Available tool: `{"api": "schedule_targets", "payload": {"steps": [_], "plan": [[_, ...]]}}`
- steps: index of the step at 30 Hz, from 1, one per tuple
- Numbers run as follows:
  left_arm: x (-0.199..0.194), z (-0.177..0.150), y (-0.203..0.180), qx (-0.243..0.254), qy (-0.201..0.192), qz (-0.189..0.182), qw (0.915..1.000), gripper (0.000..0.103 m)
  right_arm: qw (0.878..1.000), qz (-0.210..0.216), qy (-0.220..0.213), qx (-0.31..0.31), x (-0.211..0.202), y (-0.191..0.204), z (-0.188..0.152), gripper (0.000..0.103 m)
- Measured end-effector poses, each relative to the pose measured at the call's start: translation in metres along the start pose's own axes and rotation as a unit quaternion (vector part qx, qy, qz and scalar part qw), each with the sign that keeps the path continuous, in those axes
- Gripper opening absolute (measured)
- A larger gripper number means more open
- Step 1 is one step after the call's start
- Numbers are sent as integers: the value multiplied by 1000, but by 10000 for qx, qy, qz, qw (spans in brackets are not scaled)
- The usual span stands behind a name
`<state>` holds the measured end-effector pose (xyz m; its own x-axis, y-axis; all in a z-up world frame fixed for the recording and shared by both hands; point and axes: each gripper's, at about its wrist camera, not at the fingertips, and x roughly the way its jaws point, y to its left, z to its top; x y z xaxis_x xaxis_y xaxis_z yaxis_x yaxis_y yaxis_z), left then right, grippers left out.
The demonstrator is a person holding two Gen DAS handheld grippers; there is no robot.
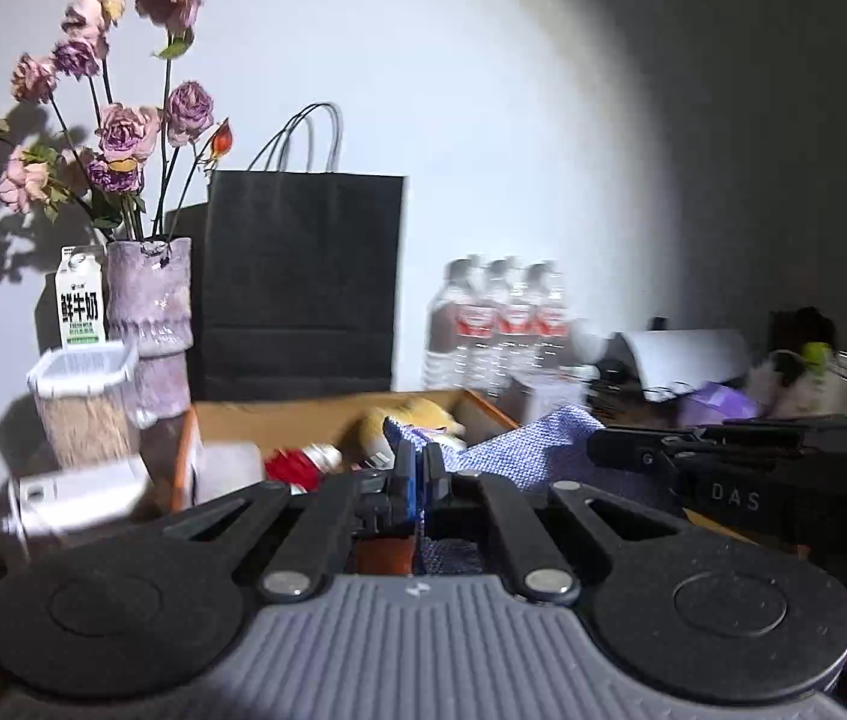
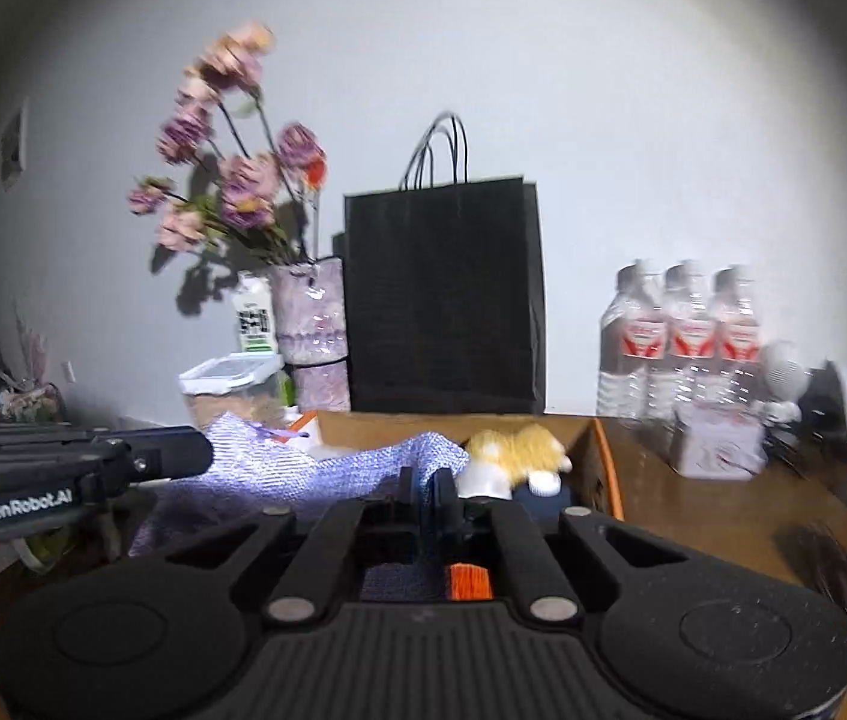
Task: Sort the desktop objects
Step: 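Lift the pouch into the cardboard box and open both tools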
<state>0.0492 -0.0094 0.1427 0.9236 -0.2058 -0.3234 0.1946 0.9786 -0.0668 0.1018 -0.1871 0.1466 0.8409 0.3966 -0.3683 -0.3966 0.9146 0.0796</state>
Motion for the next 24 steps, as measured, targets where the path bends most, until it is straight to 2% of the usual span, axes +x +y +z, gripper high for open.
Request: {"api": "schedule_targets", "payload": {"steps": [3,6,11,15,16,17,18,19,20,21,22,24], "plan": [[58,26,31,-279,349,192,9988,3,9993,-81,356,-81,68,-3,25,4],[116,40,51,-279,779,406,9957,3,9968,-120,787,-90,131,-4,42,4],[197,31,75,-77,1470,897,9850,3,9859,-213,1640,248,215,-13,41,4],[230,12,94,-53,1942,1051,9753,3,9750,-157,2206,227,255,-11,23,5],[235,9,96,-14,2025,1026,9739,4,9746,-210,2223,186,259,-8,19,8],[239,6,98,29,2114,1076,9715,5,9752,-277,2193,126,262,-6,16,17],[240,5,99,32,2092,1178,9707,7,9763,-358,2135,71,263,-5,16,19],[241,4,99,49,2051,1234,9709,18,9777,-354,2066,100,262,-5,16,23],[241,5,100,56,2054,1231,9709,28,9789,-318,2011,152,259,-6,18,33],[238,6,101,32,2021,1219,9717,50,9800,-290,1961,190,255,-9,19,41],[233,8,101,19,1913,1196,9742,57,9817,-287,1871,210,247,-11,22,54],[224,13,96,102,1813,1167,9764,58,9854,-373,1656,111,230,-16,27,57]]}}
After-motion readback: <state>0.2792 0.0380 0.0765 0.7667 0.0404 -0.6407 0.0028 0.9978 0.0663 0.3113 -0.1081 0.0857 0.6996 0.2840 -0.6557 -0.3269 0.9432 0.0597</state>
